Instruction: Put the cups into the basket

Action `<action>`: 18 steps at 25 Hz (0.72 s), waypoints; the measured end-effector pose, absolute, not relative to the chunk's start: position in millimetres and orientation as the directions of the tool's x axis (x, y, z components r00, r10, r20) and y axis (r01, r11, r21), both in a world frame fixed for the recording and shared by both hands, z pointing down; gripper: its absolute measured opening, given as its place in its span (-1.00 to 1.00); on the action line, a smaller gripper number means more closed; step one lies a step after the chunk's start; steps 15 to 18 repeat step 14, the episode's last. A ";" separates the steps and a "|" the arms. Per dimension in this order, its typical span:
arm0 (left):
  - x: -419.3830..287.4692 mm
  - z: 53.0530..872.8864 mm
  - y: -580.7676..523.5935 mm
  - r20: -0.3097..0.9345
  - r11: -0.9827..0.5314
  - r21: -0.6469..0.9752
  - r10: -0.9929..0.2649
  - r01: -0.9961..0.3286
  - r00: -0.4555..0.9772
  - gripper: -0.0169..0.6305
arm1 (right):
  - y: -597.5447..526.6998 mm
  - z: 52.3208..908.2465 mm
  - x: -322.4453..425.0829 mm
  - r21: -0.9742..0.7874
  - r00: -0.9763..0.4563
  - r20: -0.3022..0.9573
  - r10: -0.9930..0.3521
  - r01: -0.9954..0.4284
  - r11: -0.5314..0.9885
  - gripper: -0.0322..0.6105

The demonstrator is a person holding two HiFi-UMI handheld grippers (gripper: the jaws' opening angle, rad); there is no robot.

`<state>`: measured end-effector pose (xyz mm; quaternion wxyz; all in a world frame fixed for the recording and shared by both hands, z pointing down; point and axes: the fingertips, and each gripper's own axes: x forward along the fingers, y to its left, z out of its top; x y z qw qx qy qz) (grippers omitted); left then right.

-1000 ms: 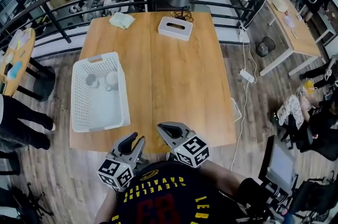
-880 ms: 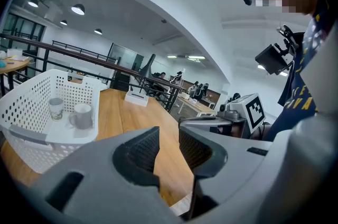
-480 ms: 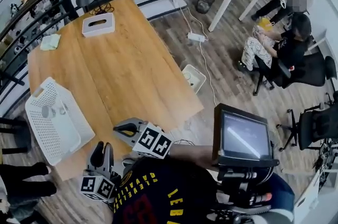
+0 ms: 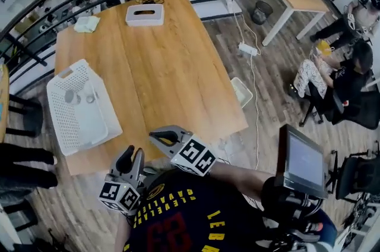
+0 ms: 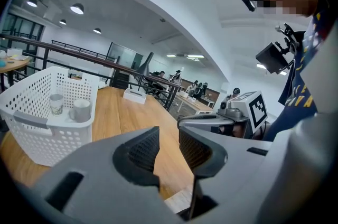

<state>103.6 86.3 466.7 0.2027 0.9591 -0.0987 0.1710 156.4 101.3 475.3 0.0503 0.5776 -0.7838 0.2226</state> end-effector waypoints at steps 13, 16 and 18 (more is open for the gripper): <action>86.2 465.7 74.3 0.349 -0.903 0.316 -0.176 -0.292 0.920 -0.60 | 84.4 457.9 149.9 -0.226 -0.312 0.253 -0.916 -0.940 0.257 -0.86; 85.7 467.5 75.4 0.349 -0.902 0.316 -0.176 -0.293 0.920 -0.60 | 85.1 460.1 148.0 -0.227 -0.316 0.255 -0.914 -0.938 0.261 -0.86; 85.7 467.5 75.4 0.349 -0.902 0.316 -0.176 -0.293 0.920 -0.60 | 85.1 460.1 148.0 -0.227 -0.316 0.255 -0.914 -0.938 0.261 -0.86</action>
